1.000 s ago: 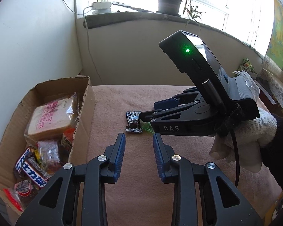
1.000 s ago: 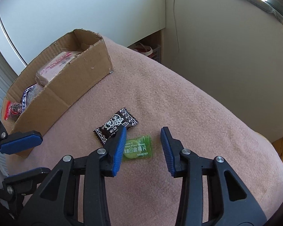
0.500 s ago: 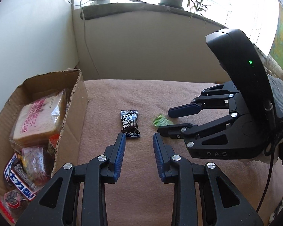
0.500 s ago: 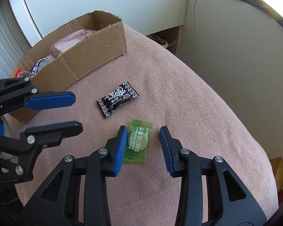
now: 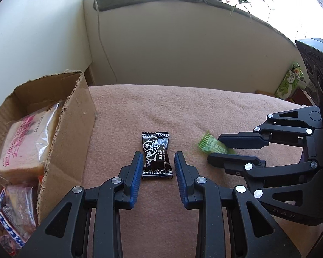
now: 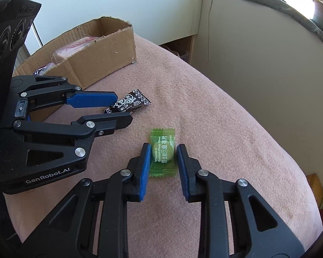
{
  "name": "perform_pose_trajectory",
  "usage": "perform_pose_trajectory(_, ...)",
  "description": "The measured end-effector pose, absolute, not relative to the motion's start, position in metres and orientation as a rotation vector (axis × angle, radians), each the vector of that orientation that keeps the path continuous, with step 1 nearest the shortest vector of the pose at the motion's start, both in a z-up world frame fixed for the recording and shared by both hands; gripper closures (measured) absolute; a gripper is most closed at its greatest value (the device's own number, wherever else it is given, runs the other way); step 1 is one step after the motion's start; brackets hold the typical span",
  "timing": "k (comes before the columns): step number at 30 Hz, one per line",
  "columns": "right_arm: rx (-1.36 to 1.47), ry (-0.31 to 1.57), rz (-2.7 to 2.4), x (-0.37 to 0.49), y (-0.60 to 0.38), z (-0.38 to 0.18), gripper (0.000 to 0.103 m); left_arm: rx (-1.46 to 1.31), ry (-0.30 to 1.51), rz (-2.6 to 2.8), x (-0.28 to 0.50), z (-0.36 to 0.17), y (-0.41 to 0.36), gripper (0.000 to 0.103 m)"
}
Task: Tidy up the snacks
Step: 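Close left tool on the black packet while right tool closes on the green candy, then carry the black packet and green candy with both tools over the box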
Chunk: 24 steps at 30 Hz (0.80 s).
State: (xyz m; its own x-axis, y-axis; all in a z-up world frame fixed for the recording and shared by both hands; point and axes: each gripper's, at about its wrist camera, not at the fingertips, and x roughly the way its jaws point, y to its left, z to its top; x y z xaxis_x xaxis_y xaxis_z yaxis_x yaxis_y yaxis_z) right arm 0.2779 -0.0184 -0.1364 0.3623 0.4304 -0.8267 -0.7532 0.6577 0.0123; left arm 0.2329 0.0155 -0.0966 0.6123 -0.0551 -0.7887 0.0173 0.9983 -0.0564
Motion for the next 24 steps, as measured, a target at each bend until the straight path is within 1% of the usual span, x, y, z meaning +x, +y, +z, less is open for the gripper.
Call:
perform_pose_trajectory(4,-0.399,0.92,0.773,0.273,-0.027,-0.13,0.08,-0.052,0.918,-0.034,0.235,-0.098,0.019,0.075)
perform_pose_trajectory(5,-0.4,0.921,0.768,0.273,-0.027,-0.13,0.08,-0.056,0.917,-0.028,0.236,-0.098,0.02,0.079)
perform_pose_trajectory(15,-0.359,0.929,0.718,0.27,-0.019,-0.132,0.081,-0.062,0.899,-0.032,0.227,-0.091,0.018,0.079)
perform_pose_trajectory(24,-0.297,0.927,0.685,0.261,-0.028,-0.124,0.081,-0.063,0.837,-0.063,0.203,-0.063,0.012,0.079)
